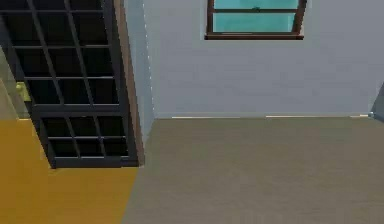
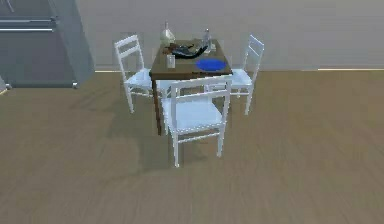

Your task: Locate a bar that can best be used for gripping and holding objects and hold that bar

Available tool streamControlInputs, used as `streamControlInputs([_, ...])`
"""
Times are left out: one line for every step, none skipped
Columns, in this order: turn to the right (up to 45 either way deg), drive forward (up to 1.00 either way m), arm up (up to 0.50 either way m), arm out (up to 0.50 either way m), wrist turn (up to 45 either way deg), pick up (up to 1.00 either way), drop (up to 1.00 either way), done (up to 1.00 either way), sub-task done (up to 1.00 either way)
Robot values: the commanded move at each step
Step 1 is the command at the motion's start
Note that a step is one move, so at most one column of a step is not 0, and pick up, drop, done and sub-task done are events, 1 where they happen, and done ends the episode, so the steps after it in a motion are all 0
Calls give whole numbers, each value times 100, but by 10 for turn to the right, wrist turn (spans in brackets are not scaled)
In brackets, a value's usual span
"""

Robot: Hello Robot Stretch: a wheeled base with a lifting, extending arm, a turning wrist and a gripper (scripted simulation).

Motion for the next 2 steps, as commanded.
streamControlInputs([450,0,0,0,0,0,0,0,0])
streamControlInputs([420,0,0,0,0,0,0,0,0])
